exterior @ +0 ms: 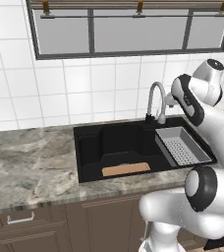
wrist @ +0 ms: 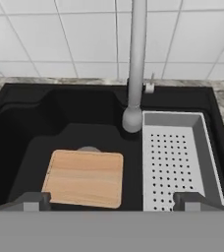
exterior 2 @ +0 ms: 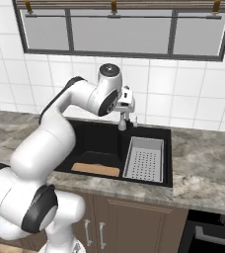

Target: Turn on the sink faucet with hot water and rinse the cutting board for ten seconds, then turn off the faucet. Push the cutting board to reach the water if necessary.

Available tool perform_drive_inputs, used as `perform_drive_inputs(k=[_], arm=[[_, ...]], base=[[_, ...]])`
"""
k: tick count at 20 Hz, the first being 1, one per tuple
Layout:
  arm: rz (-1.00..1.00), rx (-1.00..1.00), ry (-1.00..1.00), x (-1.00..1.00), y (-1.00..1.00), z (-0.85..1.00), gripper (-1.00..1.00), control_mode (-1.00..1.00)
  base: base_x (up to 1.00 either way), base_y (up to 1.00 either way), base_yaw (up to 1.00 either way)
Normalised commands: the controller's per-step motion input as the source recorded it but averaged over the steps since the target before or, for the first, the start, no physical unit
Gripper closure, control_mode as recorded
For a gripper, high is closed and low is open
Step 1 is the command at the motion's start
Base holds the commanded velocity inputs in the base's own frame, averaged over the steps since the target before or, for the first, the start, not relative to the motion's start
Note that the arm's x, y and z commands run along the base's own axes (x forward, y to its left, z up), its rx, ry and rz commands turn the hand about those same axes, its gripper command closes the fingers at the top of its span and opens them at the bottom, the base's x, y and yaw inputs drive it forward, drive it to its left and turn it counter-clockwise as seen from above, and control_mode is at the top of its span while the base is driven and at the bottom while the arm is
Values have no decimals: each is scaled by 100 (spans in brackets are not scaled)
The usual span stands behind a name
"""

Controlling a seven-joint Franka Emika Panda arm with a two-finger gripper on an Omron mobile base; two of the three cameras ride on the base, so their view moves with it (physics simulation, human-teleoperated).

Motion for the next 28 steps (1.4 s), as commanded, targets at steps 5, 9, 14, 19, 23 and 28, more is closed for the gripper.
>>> perform_drive_inputs(k=[5, 9, 14, 19, 23, 28], arm=[[0, 0, 0, 45, -2, -16, -100, -100], [0, 0, 0, 47, 0, -17, -100, -100], [0, 0, 0, 40, 0, -20, -100, -100], [0, 0, 0, 46, -9, -13, -100, -100], [0, 0, 0, 32, -15, -7, -100, -100], [0, 0, 0, 31, -16, -7, -100, -100]], base=[[0, 0, 0], [0, 0, 0], [0, 0, 0], [0, 0, 0], [0, 0, 0], [0, 0, 0]])
